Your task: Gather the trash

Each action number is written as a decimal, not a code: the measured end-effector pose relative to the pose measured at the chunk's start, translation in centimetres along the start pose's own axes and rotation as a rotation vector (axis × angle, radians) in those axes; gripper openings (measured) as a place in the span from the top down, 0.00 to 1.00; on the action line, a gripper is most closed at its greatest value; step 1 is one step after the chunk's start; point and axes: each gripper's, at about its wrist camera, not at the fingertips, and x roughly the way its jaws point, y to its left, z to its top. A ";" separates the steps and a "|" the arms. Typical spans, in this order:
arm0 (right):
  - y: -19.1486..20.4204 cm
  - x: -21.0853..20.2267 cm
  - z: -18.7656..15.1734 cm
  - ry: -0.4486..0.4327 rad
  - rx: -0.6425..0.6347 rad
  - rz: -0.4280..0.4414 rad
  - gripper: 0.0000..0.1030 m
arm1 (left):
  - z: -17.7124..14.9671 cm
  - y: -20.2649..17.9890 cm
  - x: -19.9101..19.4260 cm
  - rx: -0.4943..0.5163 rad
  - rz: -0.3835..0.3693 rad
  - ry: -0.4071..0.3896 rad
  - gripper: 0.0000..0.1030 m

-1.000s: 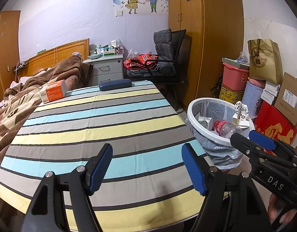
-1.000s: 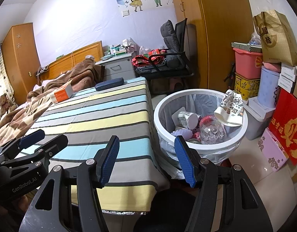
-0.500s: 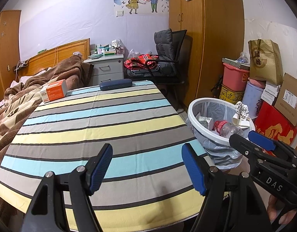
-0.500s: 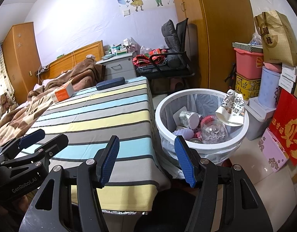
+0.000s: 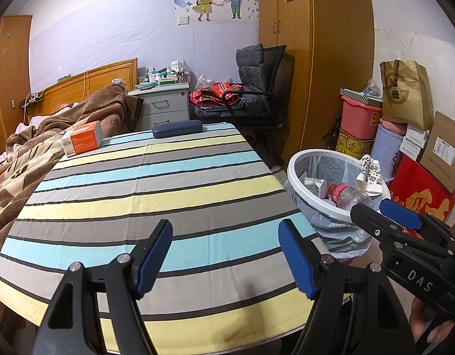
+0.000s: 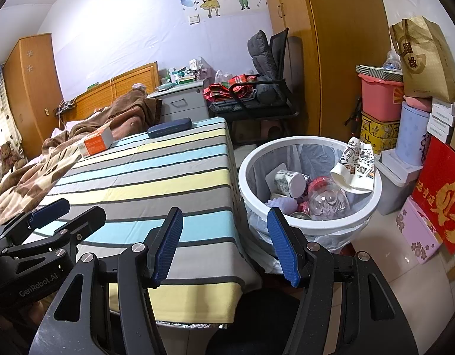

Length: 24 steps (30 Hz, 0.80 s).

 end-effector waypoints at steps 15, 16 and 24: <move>0.0 0.0 0.1 -0.001 0.001 0.000 0.41 | -0.1 0.0 0.0 0.000 -0.005 0.000 0.27; 0.0 0.0 0.2 -0.001 0.001 0.000 0.41 | -0.1 0.0 0.0 0.000 -0.006 0.000 0.27; 0.0 0.0 0.3 -0.002 -0.001 0.000 0.41 | -0.1 -0.2 0.0 0.000 -0.006 0.000 0.27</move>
